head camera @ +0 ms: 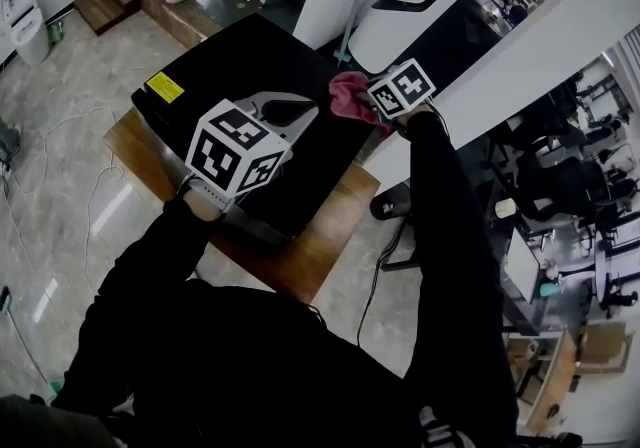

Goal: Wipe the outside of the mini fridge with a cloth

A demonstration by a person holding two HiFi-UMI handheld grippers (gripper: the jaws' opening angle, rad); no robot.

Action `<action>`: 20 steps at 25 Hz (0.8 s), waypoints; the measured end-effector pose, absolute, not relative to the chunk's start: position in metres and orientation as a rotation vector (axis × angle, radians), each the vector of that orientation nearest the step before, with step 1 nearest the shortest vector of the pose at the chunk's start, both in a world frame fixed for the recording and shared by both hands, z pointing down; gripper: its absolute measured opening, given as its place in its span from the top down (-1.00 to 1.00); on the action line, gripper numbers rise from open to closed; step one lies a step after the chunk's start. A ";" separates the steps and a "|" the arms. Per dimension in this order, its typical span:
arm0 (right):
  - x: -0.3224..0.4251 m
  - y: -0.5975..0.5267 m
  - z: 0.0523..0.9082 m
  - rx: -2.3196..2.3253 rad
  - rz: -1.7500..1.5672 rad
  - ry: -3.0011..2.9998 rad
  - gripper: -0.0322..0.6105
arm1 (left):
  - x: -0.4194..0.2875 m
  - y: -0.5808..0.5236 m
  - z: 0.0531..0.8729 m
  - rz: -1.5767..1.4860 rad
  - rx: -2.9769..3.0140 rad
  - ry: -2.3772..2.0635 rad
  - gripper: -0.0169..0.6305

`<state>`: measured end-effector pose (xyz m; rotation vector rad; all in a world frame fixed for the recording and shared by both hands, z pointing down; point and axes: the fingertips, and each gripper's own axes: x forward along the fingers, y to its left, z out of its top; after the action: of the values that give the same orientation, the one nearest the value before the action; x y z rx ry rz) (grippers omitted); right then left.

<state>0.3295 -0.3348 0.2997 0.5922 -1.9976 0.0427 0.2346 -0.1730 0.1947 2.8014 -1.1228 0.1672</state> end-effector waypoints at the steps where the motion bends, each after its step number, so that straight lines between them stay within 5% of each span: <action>1: 0.328 -0.332 0.302 0.580 0.065 -2.014 0.69 | 0.235 -0.168 0.195 0.156 2.797 -1.137 0.93; 20: 0.288 -0.229 0.300 0.515 0.159 -2.085 0.71 | 0.211 -0.094 0.208 0.199 2.822 -1.146 0.93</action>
<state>0.2878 -0.2286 0.3000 0.5146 -2.0852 0.1589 0.2111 -0.0943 0.2083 2.8221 -1.1464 0.1985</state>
